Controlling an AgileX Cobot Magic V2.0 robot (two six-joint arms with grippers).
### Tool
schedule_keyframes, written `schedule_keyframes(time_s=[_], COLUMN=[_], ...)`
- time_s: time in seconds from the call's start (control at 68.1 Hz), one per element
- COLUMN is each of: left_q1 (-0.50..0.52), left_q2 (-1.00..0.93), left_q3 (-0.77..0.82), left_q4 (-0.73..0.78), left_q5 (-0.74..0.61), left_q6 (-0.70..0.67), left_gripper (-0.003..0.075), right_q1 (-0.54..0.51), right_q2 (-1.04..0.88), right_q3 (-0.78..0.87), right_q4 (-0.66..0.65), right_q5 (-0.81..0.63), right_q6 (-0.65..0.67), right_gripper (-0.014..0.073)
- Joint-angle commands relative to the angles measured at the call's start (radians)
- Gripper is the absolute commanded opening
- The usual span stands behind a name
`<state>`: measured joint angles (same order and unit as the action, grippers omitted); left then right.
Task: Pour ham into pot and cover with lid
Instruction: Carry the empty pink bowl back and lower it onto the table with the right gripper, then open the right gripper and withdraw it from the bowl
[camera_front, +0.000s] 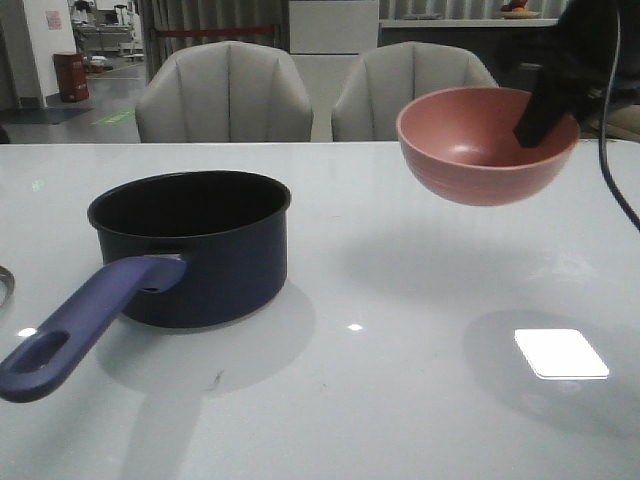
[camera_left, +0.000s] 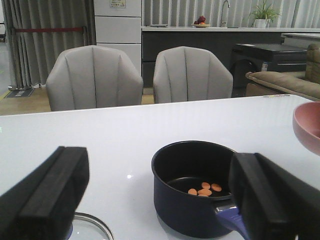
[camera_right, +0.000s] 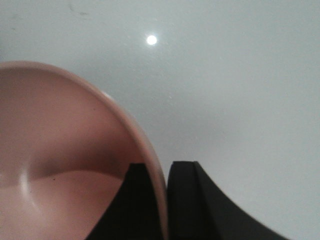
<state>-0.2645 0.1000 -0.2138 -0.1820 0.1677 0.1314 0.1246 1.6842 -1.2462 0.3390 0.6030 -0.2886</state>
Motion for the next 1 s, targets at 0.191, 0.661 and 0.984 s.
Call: schedule_keyframes(time_s=[0.191, 0.661, 0.984], left_q1=[-0.009, -0.009, -0.009], left_q2=[0.011, 0.011, 0.011], left_q3=[-0.029, -0.029, -0.029], left_q4=[-0.011, -0.011, -0.011], left_q5=[-0.085, -0.085, -0.085], left_q6=[-0.004, -0.004, -0.004], left_gripper=[0.0617, 0.0617, 0.0617], right_q1=[-0.022, -0.022, -0.015], right_q2=[0.098, 0.132, -0.119], right_q3=[-0.026, -0.029, -0.024], right_q4=[0.017, -0.023, -0.095], right_q5=[-0.022, -0.035, -0.072], right_q6=[0.018, -0.002, -0.002], right_gripper=[0.0131, 0.0496, 0.0507])
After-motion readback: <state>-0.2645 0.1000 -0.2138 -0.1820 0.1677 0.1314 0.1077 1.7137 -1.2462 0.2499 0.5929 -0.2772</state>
